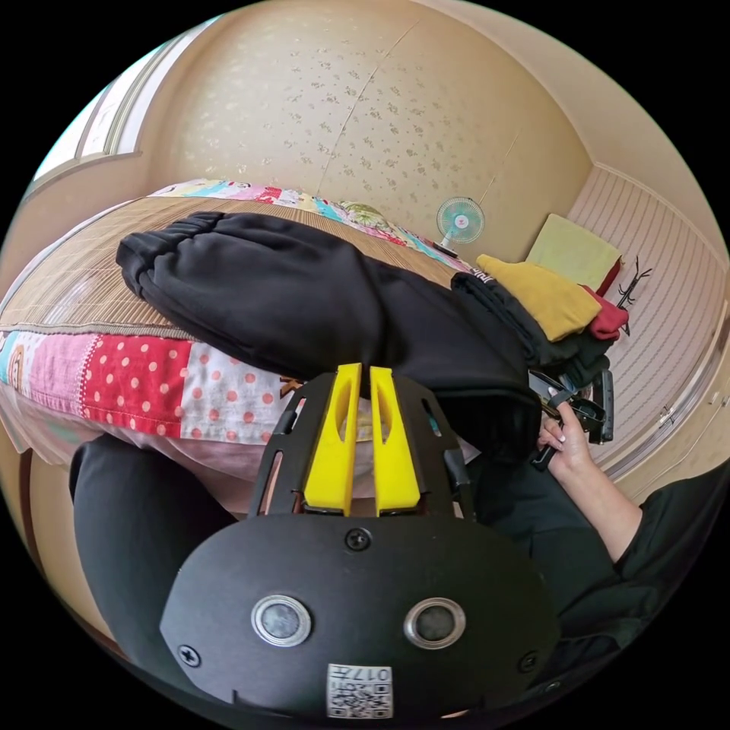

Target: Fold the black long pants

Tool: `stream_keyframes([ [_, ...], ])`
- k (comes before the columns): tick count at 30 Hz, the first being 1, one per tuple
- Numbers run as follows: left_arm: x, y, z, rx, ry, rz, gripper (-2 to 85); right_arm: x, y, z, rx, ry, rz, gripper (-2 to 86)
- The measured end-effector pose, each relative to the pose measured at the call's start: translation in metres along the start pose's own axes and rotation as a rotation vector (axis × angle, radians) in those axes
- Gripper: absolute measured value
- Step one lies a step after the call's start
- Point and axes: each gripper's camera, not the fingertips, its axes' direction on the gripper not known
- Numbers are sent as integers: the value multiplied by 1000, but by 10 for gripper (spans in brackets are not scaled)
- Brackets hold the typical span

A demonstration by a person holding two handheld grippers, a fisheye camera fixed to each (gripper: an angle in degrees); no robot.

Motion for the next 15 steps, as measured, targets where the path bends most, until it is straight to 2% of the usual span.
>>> stream_keyframes([
  [15,-20,-12,8,3,7,-6,35,-1,0,-3,0,-2,3,2],
])
